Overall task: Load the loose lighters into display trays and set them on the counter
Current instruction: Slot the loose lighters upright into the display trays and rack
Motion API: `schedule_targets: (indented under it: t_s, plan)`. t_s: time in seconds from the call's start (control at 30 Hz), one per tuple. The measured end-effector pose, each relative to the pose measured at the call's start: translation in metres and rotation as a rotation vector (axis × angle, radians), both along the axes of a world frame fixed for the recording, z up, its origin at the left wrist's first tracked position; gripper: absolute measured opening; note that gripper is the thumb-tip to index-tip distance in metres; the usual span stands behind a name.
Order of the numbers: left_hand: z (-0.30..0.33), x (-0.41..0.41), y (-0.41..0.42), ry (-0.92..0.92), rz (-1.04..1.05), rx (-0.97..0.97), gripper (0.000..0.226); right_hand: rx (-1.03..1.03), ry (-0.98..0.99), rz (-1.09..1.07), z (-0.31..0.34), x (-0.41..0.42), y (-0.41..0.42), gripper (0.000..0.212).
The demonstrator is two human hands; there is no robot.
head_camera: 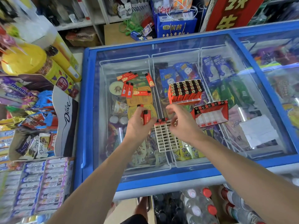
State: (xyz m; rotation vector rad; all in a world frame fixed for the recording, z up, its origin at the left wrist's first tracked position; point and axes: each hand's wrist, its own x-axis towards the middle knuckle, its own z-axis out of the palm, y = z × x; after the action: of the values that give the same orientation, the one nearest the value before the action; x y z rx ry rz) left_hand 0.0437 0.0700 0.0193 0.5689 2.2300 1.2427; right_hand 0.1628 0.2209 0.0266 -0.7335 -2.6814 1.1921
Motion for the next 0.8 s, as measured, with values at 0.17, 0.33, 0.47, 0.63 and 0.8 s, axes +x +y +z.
schedule_targets:
  t_s: [0.17, 0.33, 0.47, 0.63, 0.8]
  plan:
    - [0.022, 0.009, 0.023, -0.021, -0.114, 0.063, 0.013, -0.472, 0.109, -0.203, 0.02, -0.003, -0.006, 0.041]
    - [0.025, 0.015, 0.036, -0.109, -0.046, 0.103, 0.031, -1.002, 0.136, -0.182, 0.029, -0.004, -0.002, 0.031]
    - [0.024, 0.017, 0.038, -0.142, -0.015, 0.054, 0.04, -1.049, 0.146, -0.201, 0.027, -0.002, 0.0, 0.025]
    - [0.021, 0.021, 0.045, -0.033, -0.067, 0.033, 0.04, -0.972, 0.114, -0.24, 0.027, -0.003, -0.002, 0.018]
    - [0.016, 0.019, 0.042, 0.119, -0.085, 0.005, 0.037, -0.868, 0.141, -0.299, 0.027, -0.001, 0.01, 0.013]
